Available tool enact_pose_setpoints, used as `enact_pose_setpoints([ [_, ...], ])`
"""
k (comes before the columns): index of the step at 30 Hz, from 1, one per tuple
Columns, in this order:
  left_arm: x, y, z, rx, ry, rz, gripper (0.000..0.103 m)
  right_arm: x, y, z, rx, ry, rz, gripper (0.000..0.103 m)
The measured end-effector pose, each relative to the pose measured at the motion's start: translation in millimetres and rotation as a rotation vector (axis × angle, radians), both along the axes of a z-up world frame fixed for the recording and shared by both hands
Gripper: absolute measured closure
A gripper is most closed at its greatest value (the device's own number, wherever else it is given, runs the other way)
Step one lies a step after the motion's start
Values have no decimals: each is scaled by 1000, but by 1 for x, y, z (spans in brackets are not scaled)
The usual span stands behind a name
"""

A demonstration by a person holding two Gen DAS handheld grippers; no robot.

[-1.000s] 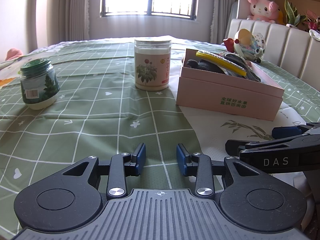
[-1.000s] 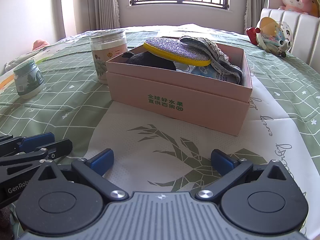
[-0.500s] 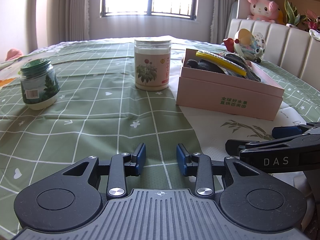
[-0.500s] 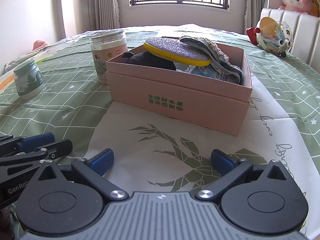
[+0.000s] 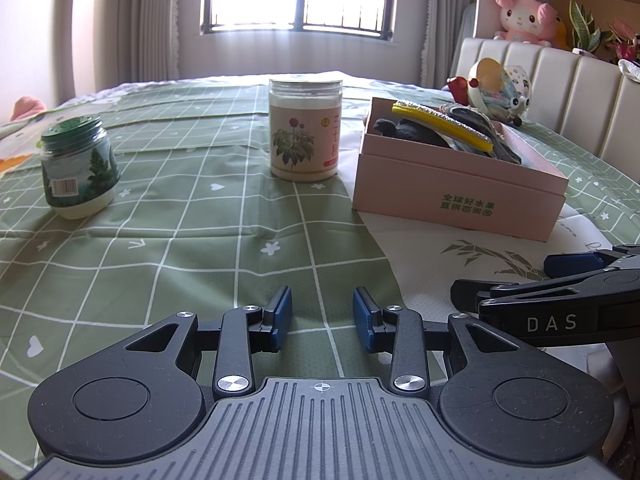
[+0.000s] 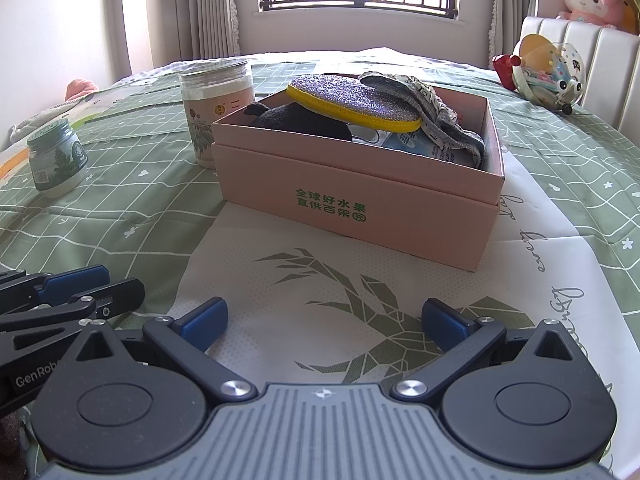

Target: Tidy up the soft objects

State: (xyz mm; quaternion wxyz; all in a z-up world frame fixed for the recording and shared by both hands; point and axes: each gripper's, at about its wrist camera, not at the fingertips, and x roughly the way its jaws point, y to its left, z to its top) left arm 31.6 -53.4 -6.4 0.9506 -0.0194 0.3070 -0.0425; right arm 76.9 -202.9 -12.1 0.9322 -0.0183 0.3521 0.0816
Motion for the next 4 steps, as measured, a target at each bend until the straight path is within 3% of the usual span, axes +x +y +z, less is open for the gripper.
enact_pose_setpoints([
  [4, 0, 1, 0, -8, 2, 2, 65, 0, 0, 0, 0, 0, 0, 0],
])
